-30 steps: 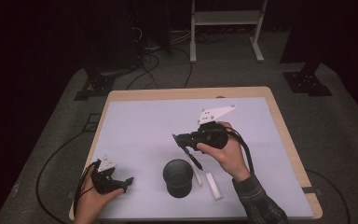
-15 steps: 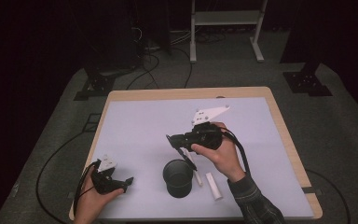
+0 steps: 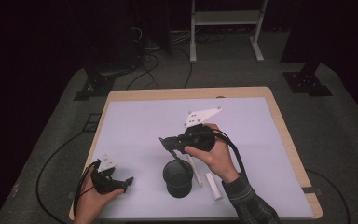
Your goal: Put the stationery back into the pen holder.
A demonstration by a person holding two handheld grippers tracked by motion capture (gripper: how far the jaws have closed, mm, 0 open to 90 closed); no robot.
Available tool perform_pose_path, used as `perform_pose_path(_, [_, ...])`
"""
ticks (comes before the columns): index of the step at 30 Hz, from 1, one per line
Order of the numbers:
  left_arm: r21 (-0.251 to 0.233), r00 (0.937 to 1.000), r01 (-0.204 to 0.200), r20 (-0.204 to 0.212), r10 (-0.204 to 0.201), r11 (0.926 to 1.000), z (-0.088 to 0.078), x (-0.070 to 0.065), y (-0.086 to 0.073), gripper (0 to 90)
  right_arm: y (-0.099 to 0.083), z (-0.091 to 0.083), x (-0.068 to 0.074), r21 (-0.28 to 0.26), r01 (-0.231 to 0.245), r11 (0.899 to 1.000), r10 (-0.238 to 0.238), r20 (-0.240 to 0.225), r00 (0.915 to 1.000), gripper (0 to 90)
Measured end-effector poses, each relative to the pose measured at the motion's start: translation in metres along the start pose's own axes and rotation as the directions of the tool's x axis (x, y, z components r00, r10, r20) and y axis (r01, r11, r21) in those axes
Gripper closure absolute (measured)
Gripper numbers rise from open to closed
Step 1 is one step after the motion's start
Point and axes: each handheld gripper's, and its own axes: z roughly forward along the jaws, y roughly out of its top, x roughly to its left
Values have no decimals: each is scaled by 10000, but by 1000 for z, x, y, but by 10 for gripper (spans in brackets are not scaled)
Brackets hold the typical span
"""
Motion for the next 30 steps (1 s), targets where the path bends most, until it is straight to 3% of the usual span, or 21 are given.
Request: perform_pose_path(30, [-9, 10000, 7, -5, -7, 10000, 0, 0, 0, 14, -32, 21, -5, 693, -213, 9974, 242, -409, 9989, 794])
